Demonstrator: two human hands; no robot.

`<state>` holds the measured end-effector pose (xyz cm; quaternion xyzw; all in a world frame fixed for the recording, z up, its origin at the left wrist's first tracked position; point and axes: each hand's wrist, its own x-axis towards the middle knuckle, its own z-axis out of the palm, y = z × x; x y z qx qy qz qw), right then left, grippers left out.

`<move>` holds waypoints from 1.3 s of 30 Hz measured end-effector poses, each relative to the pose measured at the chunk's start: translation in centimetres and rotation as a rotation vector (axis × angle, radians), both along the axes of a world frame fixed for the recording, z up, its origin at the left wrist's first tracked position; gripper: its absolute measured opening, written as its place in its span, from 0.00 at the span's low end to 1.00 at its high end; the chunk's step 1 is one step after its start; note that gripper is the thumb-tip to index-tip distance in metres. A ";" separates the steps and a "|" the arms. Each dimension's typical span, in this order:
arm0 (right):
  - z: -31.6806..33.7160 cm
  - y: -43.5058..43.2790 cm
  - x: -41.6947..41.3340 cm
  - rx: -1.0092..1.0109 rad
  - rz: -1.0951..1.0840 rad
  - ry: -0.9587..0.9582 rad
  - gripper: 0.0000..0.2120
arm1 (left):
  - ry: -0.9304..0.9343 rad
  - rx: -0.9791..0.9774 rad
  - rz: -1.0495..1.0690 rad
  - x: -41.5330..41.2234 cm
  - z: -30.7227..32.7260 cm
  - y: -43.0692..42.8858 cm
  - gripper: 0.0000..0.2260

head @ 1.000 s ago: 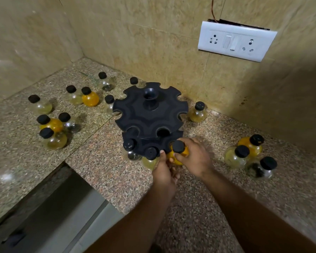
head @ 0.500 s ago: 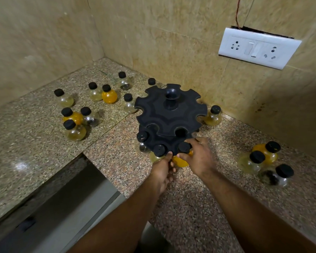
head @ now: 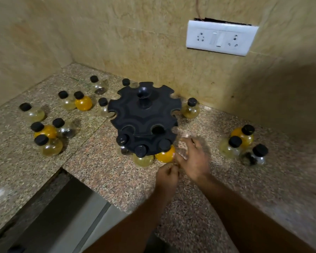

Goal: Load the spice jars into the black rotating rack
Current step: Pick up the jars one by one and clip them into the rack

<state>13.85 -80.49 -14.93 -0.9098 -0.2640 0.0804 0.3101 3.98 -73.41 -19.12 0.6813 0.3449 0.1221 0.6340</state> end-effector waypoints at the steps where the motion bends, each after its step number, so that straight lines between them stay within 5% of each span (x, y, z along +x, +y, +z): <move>1: -0.2 -1.4 0.2 0.015 -0.027 0.015 0.27 | 0.043 0.122 -0.104 0.6 -0.7 -0.7 0.12; 3: -0.8 -3.7 0.3 0.062 -0.090 0.023 0.24 | 0.137 0.361 -0.320 1.5 -1.4 -1.6 0.09; 7: -1.6 -7.5 1.1 0.125 -0.292 0.002 0.27 | 0.211 0.750 -0.696 4.0 -2.5 -3.2 0.35; 10: -1.5 -9.3 2.0 0.101 -0.454 -0.026 0.34 | 0.335 0.896 -0.826 6.5 -1.8 -3.9 0.43; 17: -2.0 -10.7 4.9 0.158 -0.567 0.040 0.40 | 0.540 0.914 -0.946 12.9 -0.4 -3.8 0.52; 29: -3.2 -8.5 7.7 0.165 -0.610 0.011 0.28 | 0.708 0.927 -1.043 15.9 -0.6 -2.9 0.54; 34: -3.1 -8.5 7.6 0.213 -0.592 -0.055 0.25 | 0.560 0.783 -0.887 15.5 -1.8 -2.7 0.48; 39: -2.1 -7.7 7.4 0.241 -0.504 -0.026 0.25 | 0.159 0.061 -0.135 14.2 0.1 -3.6 0.32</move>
